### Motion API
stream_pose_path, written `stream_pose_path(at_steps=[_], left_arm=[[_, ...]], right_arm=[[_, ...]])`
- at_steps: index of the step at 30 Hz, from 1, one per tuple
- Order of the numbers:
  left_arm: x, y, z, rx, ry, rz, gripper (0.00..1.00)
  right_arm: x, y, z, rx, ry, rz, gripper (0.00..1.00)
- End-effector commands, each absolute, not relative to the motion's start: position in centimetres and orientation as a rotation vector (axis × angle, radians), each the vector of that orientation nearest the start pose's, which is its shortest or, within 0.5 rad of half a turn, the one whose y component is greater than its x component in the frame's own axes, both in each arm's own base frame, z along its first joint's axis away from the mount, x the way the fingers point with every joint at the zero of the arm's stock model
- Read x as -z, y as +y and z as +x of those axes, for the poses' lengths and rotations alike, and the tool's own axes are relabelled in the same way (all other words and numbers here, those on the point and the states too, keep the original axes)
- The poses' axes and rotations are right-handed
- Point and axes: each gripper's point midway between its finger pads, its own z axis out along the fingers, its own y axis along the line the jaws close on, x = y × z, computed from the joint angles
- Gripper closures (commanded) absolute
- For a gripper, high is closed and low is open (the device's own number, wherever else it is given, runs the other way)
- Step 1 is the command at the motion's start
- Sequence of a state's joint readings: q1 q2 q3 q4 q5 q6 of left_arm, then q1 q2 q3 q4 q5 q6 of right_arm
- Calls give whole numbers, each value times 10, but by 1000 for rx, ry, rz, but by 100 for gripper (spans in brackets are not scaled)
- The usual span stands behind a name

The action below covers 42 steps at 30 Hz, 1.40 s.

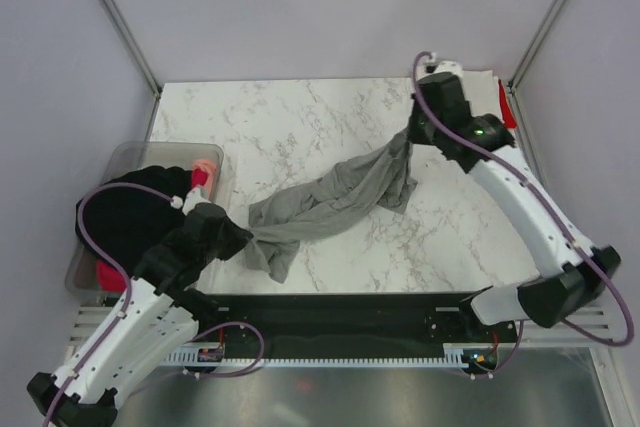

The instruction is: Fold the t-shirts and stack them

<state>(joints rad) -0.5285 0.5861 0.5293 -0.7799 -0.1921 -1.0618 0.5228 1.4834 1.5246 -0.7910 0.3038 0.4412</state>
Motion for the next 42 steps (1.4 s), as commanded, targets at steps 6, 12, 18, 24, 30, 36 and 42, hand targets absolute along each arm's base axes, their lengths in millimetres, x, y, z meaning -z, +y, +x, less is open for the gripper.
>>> stream_pose_path(at_steps=[6,12,18,24,30,36,42], left_arm=[[-224,-83,189,508,2071,-567,98],[-264,-72,186,487,1988,-484,98],[-368,-64,183,502,1798,-321,98],[-487,-53,155,575,1550,-200,98],[-547,-60,143,638,1443,-109,98],[-468,-81,175,618,1657,-163,98],[-312,-90,199,486,1981,-260,98]], right_arm=[[-333,50,297,22,2096,293,100],[-334,16,264,33,2014,448,100],[-404,7,235,-74,1825,481,100],[-480,-12,181,-190,1571,506,100],[-501,-16,154,-246,1497,482,100],[-393,10,211,-138,1856,479,100],[-259,26,259,-3,2114,485,100]])
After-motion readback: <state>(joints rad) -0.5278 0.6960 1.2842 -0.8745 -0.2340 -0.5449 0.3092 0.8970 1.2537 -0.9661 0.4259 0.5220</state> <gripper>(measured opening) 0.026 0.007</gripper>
